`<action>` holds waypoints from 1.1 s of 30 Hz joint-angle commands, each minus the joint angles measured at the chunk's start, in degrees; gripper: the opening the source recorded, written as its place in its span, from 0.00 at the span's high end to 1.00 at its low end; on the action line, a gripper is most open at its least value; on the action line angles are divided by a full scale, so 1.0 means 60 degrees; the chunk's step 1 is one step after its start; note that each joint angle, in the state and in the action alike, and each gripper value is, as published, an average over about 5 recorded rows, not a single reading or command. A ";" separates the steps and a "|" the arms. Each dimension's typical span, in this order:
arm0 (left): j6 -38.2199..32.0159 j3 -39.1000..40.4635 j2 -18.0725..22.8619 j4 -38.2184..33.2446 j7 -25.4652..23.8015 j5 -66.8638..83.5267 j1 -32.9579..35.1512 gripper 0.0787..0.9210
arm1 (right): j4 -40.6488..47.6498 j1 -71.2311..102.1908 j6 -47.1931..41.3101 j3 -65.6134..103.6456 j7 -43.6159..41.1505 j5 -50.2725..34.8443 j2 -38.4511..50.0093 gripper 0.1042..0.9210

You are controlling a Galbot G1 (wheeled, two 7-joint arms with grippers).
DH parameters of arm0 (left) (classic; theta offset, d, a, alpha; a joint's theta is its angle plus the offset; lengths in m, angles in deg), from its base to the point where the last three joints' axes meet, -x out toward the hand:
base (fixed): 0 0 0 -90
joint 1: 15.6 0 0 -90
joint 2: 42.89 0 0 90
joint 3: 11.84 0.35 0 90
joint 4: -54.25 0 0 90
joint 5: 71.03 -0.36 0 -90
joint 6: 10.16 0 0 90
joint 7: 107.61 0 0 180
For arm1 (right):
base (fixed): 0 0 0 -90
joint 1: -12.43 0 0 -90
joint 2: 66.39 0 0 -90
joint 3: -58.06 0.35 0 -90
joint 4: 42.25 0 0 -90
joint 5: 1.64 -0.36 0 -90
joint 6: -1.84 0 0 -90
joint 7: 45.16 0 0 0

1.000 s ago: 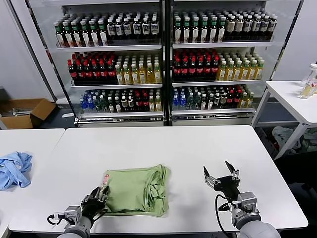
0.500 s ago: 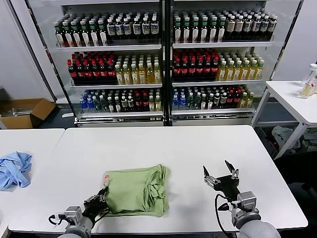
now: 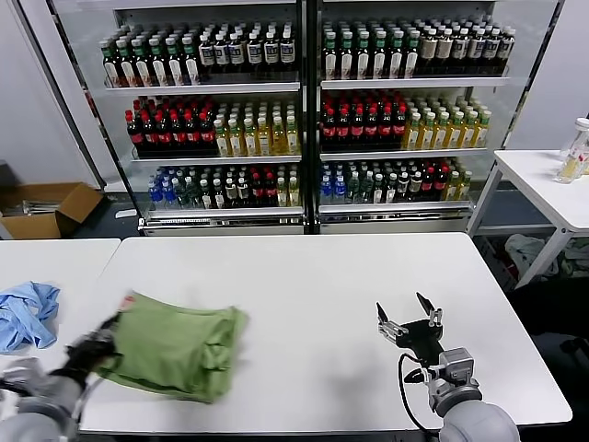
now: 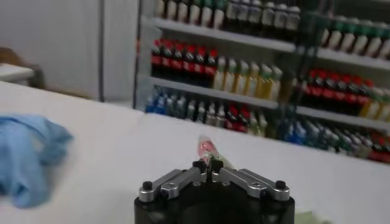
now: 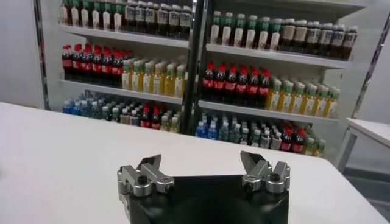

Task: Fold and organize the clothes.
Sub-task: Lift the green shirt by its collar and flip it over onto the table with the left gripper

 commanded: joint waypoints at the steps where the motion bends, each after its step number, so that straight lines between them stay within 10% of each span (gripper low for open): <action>1: 0.0624 -0.1807 -0.1185 -0.0351 0.0262 0.2455 -0.0154 0.98 | 0.0057 -0.0149 -0.0013 0.0015 0.0004 -0.0009 -0.0018 0.12; 14: 0.0124 0.8185 0.2976 -0.2233 0.0115 -0.3055 -0.0632 0.98 | -0.0191 0.0252 -0.0146 0.0238 0.0043 0.0159 -0.0082 0.12; 33: -0.1354 0.8745 0.4540 0.1169 0.0379 -0.3620 -0.2753 0.98 | -0.0411 0.0464 -0.0196 0.0312 0.0047 0.0409 -0.0168 0.12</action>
